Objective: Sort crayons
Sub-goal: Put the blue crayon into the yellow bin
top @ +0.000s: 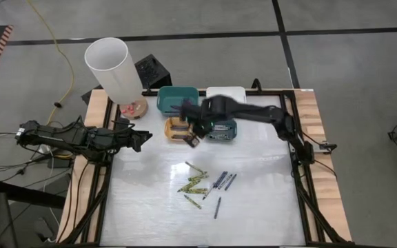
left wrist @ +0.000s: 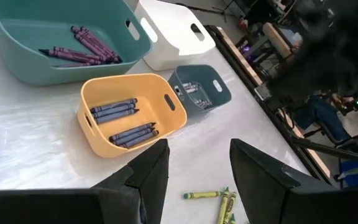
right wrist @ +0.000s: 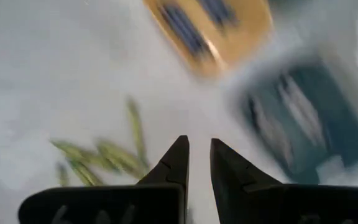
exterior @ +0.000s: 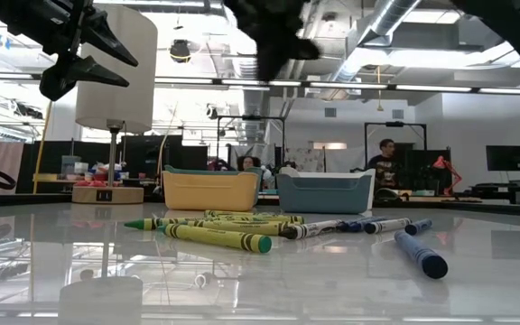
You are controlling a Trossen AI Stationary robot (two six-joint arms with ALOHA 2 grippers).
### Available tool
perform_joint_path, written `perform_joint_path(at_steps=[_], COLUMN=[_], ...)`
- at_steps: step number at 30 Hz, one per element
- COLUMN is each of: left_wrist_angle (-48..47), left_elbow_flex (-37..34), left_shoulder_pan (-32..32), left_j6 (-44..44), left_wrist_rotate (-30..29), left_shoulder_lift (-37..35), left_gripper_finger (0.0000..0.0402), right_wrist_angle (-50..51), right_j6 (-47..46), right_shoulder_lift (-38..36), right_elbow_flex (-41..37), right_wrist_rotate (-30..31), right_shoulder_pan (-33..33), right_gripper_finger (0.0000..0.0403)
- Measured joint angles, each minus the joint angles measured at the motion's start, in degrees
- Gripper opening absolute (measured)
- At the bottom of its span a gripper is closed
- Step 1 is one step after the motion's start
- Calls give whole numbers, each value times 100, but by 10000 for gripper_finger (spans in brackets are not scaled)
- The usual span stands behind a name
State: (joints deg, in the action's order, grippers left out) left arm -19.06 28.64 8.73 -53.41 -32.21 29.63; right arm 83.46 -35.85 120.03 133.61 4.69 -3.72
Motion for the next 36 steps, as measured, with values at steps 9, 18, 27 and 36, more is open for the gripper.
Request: perform_joint_path(at_steps=[9,18,27,36], left_wrist_angle=[-3,-6,-8,-12], left_elbow_flex=[0,0,0,0], left_shoulder_pan=[0,0,0,0], left_j6=[-28,-100,-333,-344], left_wrist_rotate=[39,131,192,341], left_shoulder_lift=[-1,0,0,-1], left_gripper_finger=[160,160,160,160], right_wrist_angle=[641,650,659,642], right_j6=[-2804,-6200,-8838,-9433], right_shoulder_lift=[90,107,103,-772], right_elbow_flex=[-684,-1633,-2131,-3430], right_wrist_rotate=[791,864,692,48], right_shoulder_pan=[1371,2336,3096,3202], right_gripper_finger=[60,60,60,60])
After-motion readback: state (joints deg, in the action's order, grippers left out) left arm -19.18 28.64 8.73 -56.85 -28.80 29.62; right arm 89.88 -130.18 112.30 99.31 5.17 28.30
